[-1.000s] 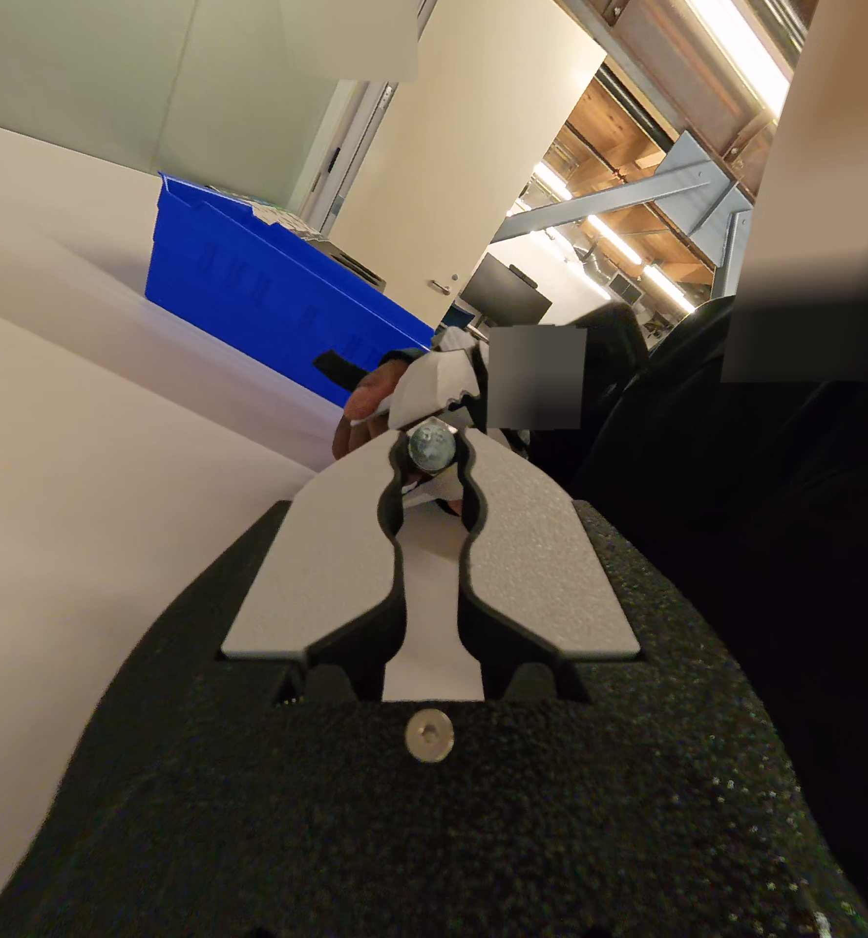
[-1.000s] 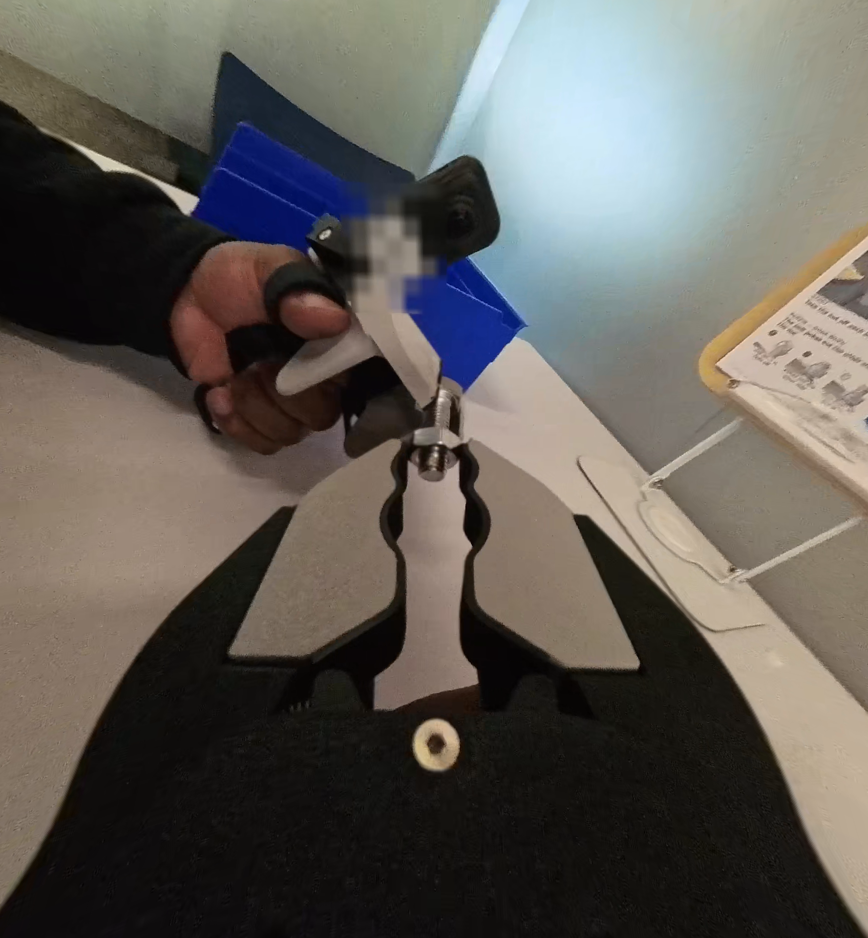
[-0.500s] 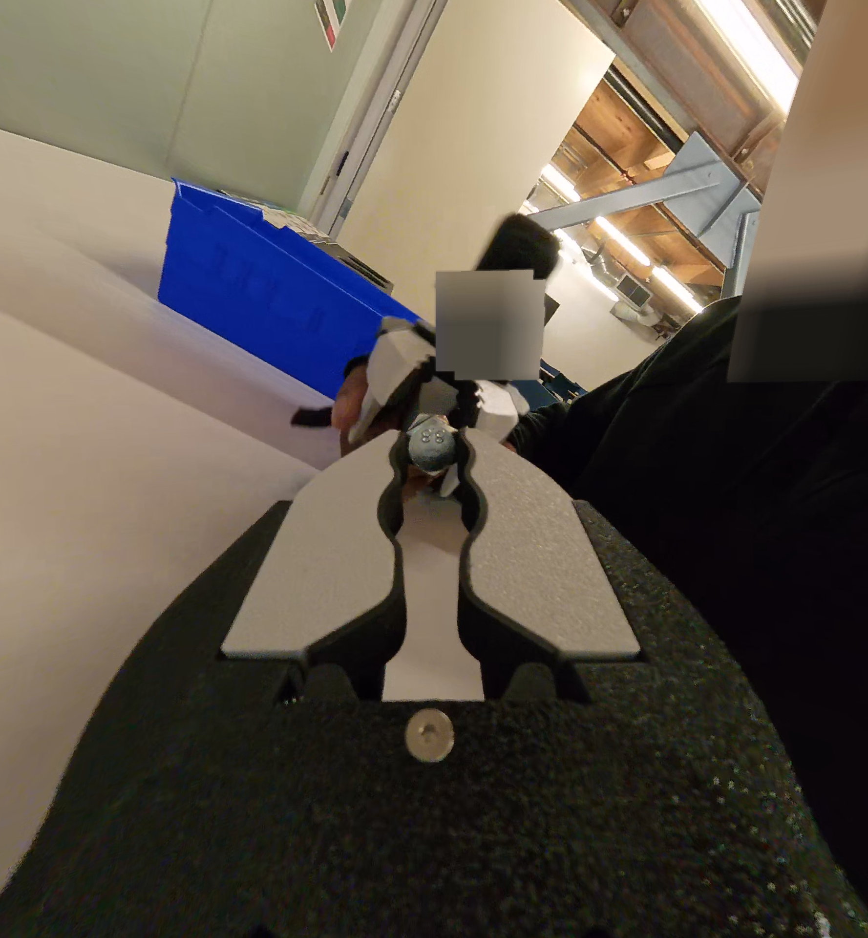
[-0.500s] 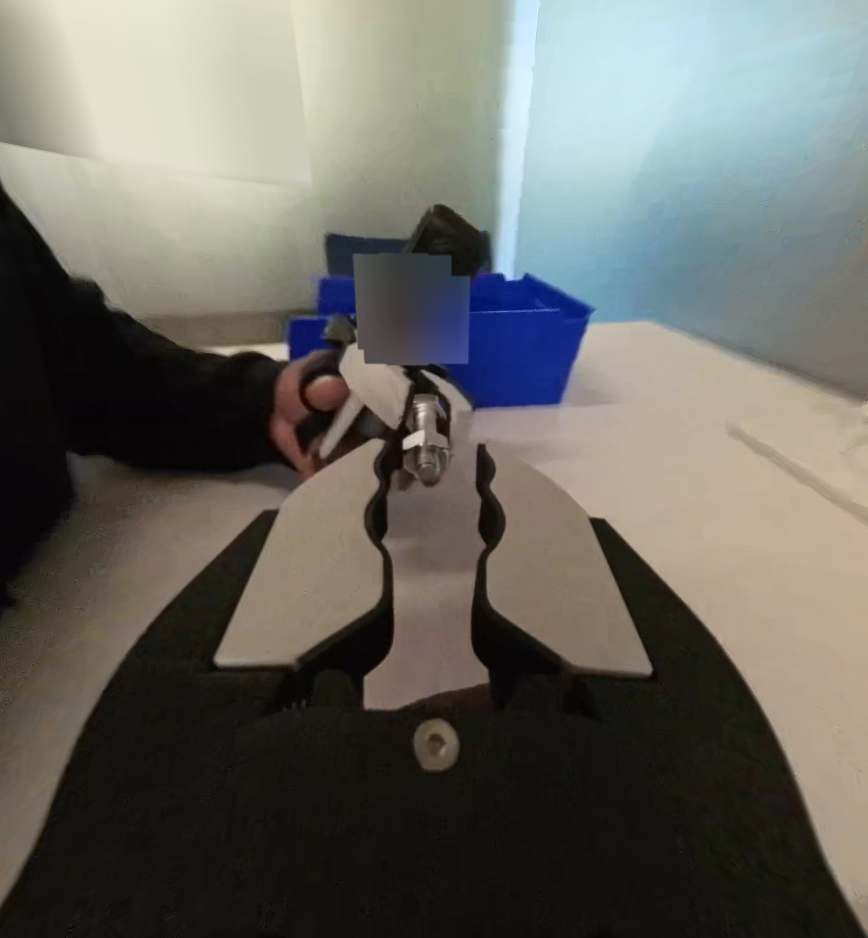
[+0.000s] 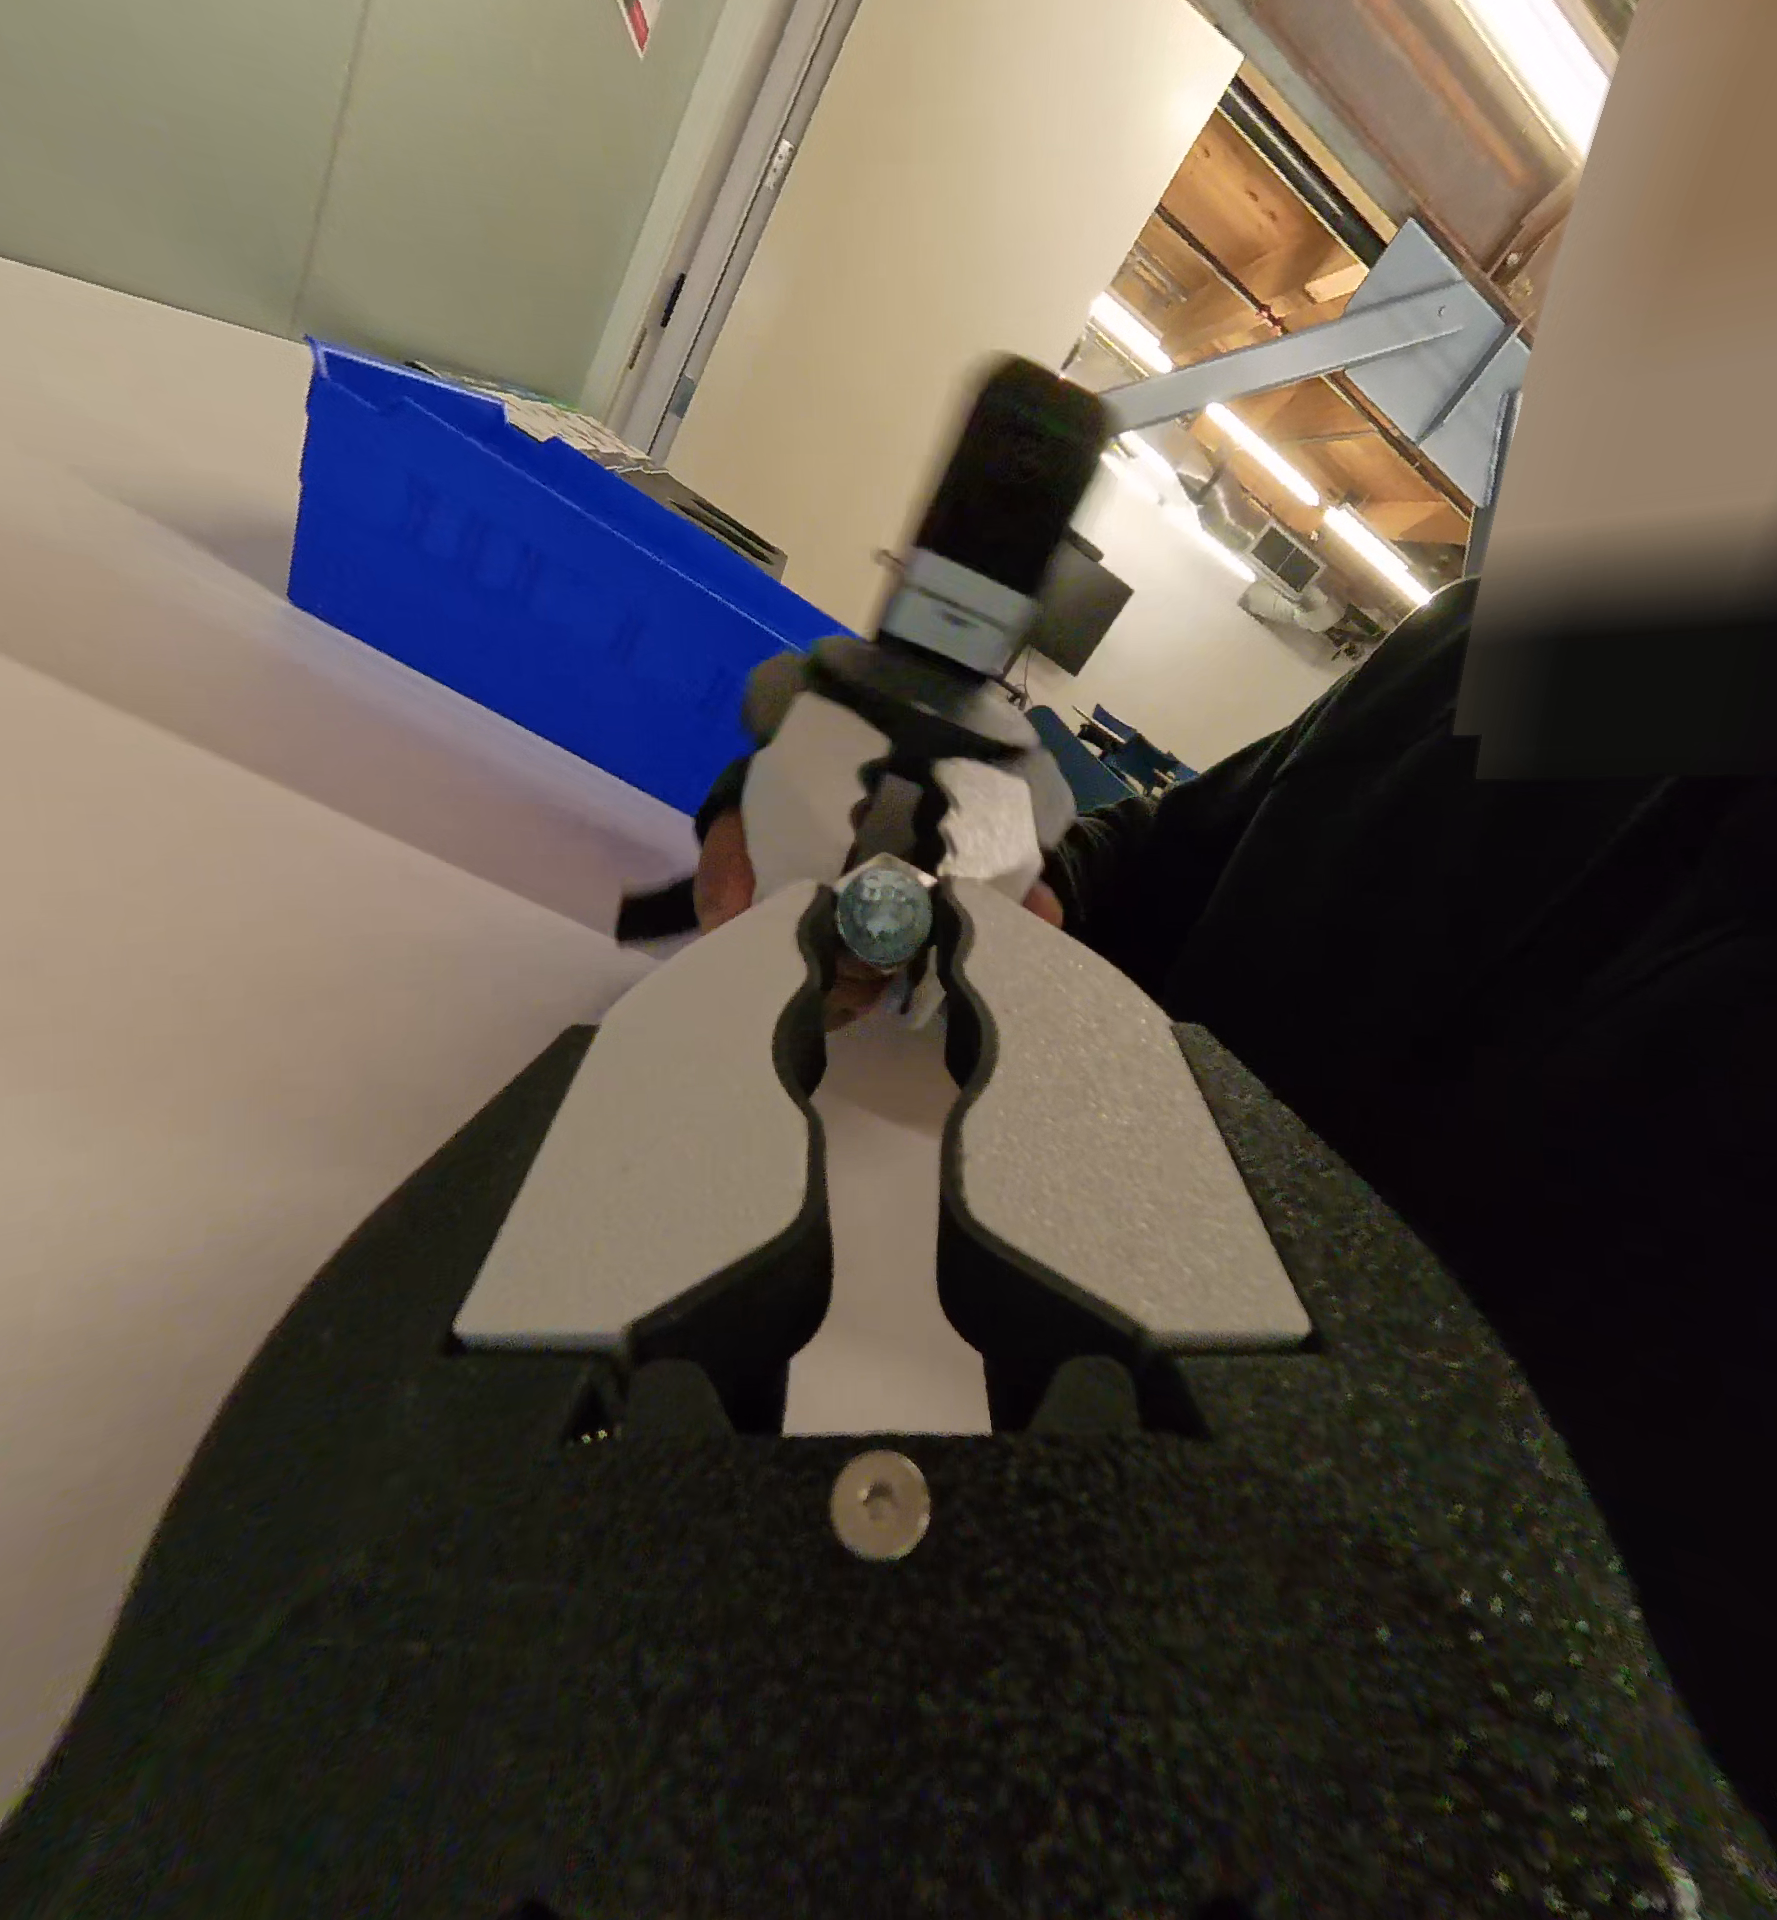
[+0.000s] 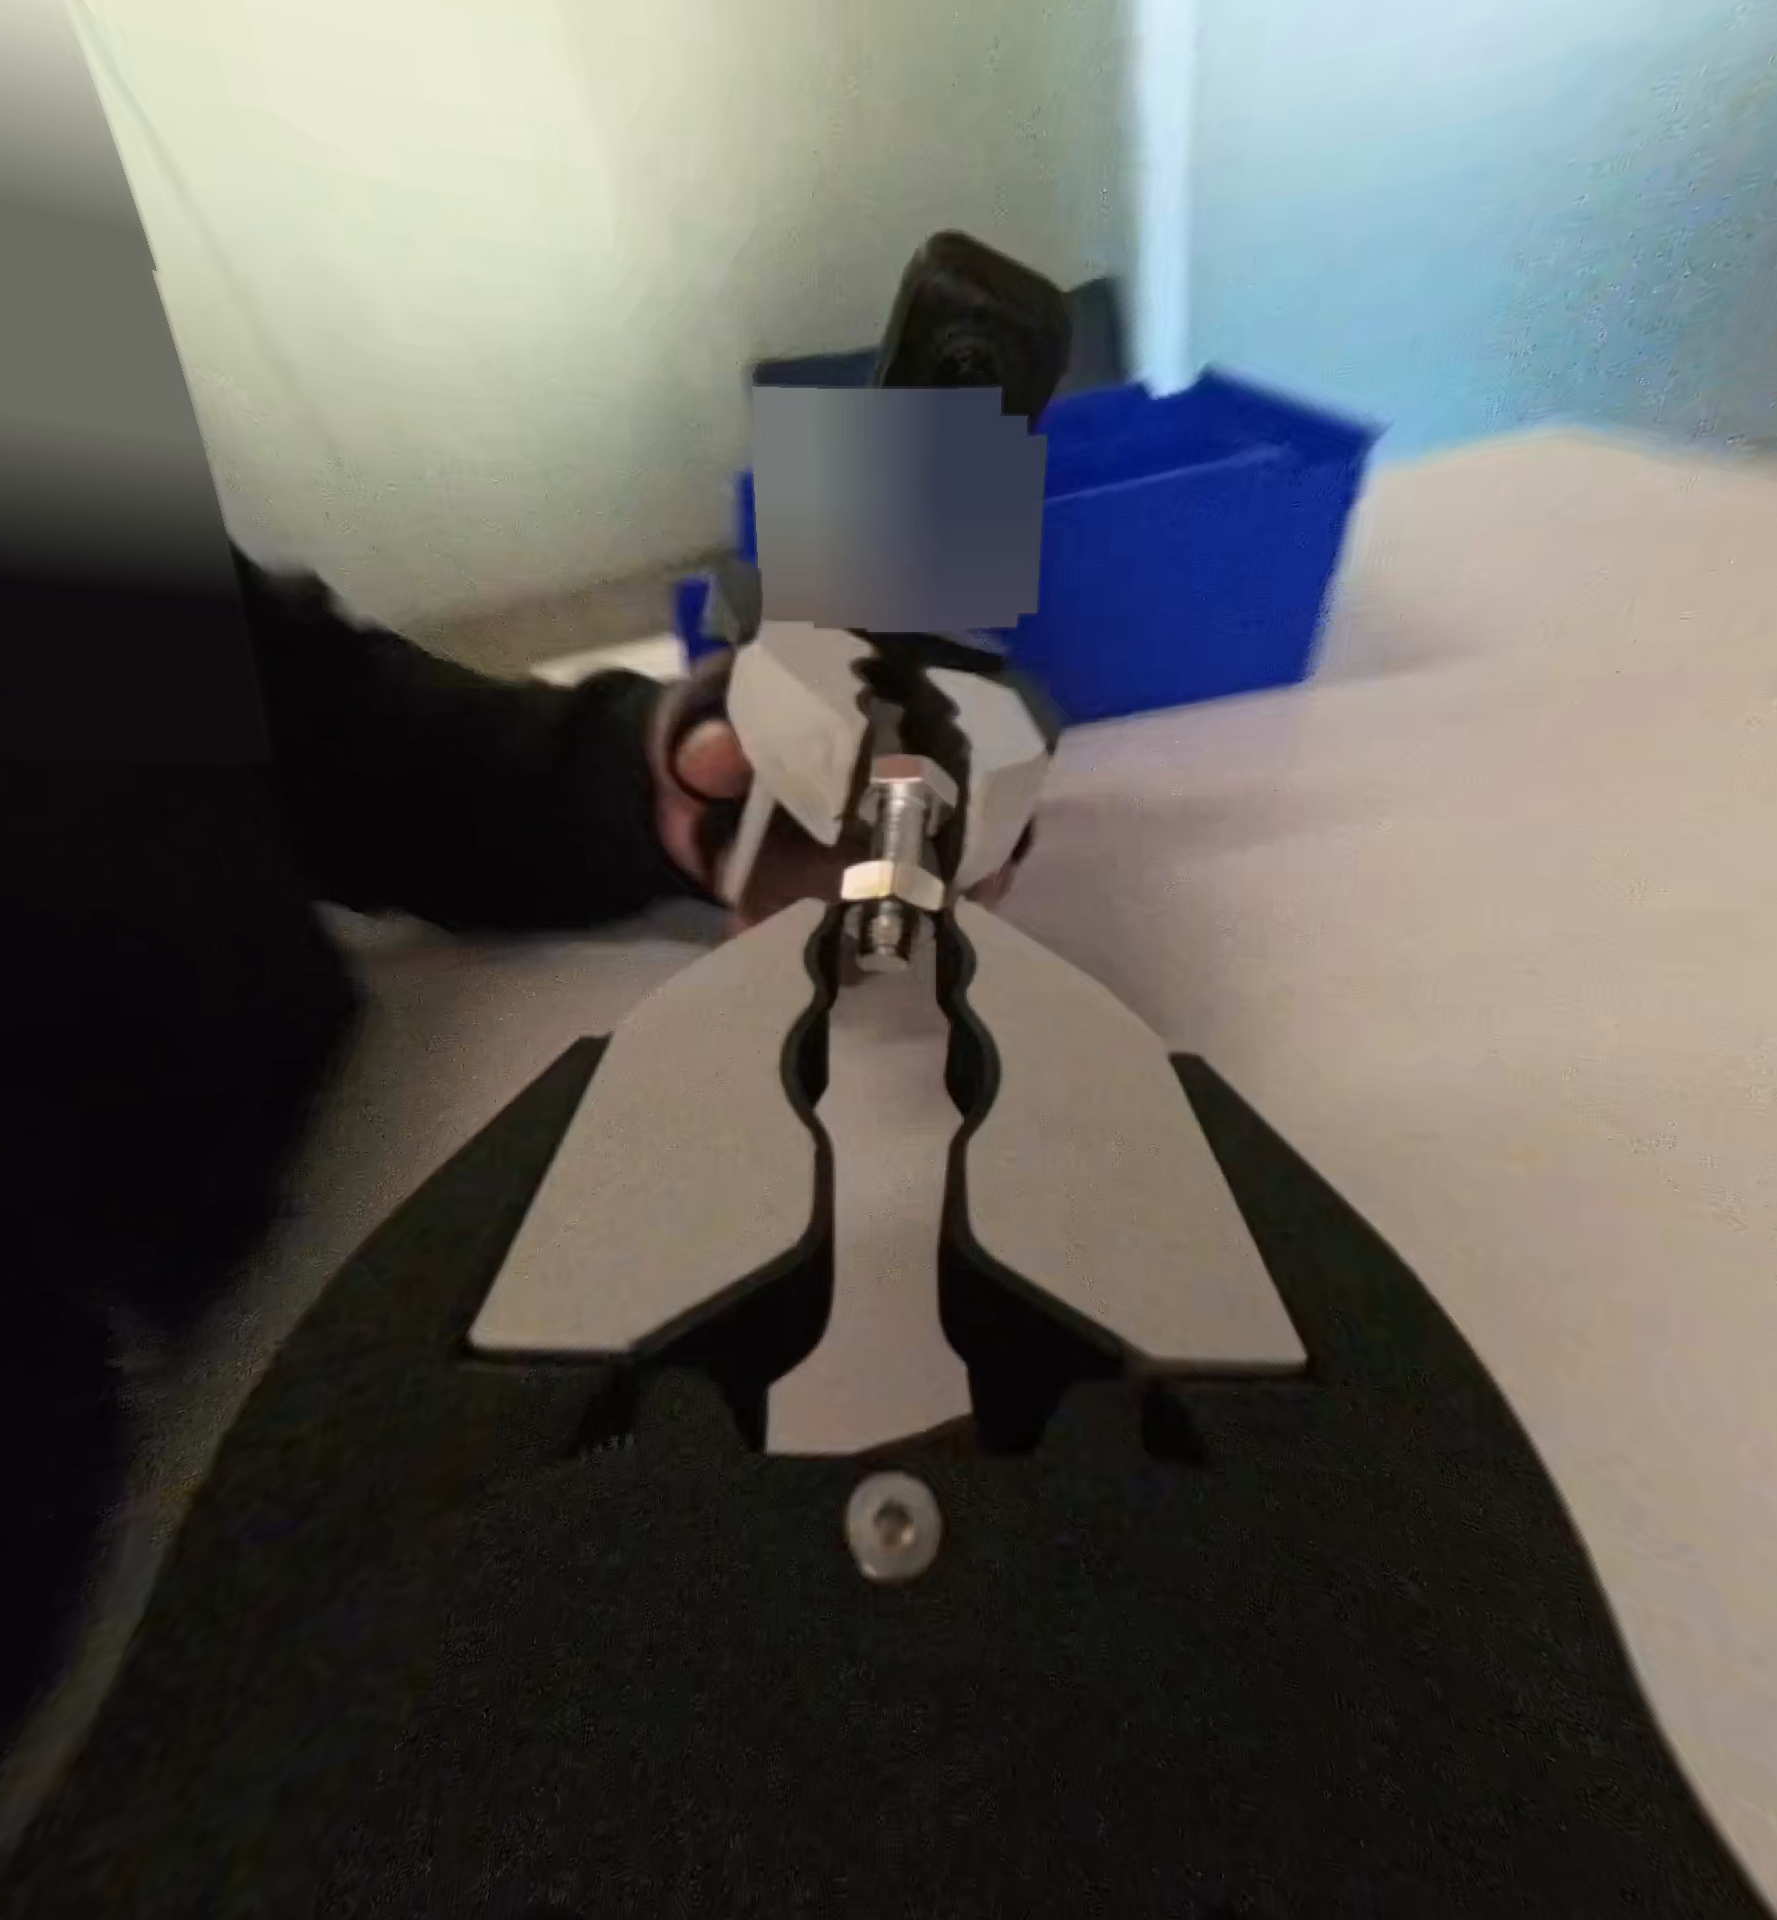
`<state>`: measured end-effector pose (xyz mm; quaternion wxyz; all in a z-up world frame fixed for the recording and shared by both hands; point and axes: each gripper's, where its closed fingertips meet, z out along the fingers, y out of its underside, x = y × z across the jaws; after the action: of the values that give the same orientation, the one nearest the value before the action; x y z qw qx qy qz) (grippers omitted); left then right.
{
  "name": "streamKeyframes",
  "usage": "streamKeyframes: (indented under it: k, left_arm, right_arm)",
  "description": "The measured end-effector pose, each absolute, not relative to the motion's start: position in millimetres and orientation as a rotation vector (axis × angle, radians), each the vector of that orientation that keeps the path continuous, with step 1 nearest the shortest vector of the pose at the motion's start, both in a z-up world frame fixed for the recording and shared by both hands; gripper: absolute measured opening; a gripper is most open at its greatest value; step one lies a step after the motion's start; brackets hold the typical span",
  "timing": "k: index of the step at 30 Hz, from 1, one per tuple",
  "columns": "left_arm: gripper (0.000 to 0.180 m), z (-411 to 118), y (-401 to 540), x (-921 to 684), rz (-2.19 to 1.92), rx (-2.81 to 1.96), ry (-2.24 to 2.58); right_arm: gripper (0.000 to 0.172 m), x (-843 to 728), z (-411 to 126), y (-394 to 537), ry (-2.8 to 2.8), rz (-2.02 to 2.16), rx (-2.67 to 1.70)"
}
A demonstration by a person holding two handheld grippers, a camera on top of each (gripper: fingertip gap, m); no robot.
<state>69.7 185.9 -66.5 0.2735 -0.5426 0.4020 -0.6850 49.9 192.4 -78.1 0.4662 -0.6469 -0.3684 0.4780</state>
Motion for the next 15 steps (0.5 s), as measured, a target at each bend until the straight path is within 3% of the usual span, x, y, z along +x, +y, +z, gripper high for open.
streamKeyframes:
  k: [2,4,8,15]
  left_arm:
    - [0.017,-66.4,184.8,71.2,-1.825,-1.449,1.097]
    - [0.017,-67.1,187.3,71.7,-1.811,-1.462,1.079]
    - [0.017,-64.5,195.0,68.1,-1.840,-1.472,1.013]
    - [0.017,-65.1,196.3,68.5,-1.840,-1.485,1.001]
  right_arm:
    - [0.017,51.4,-75.8,189.7,-0.755,1.554,-1.659]
    - [0.017,54.7,-74.4,195.1,-0.700,1.572,-1.616]
    - [0.035,61.9,-72.4,207.3,-0.831,1.057,-1.494]
    - [0.036,56.7,-75.2,203.0,-1.048,0.439,-1.286]
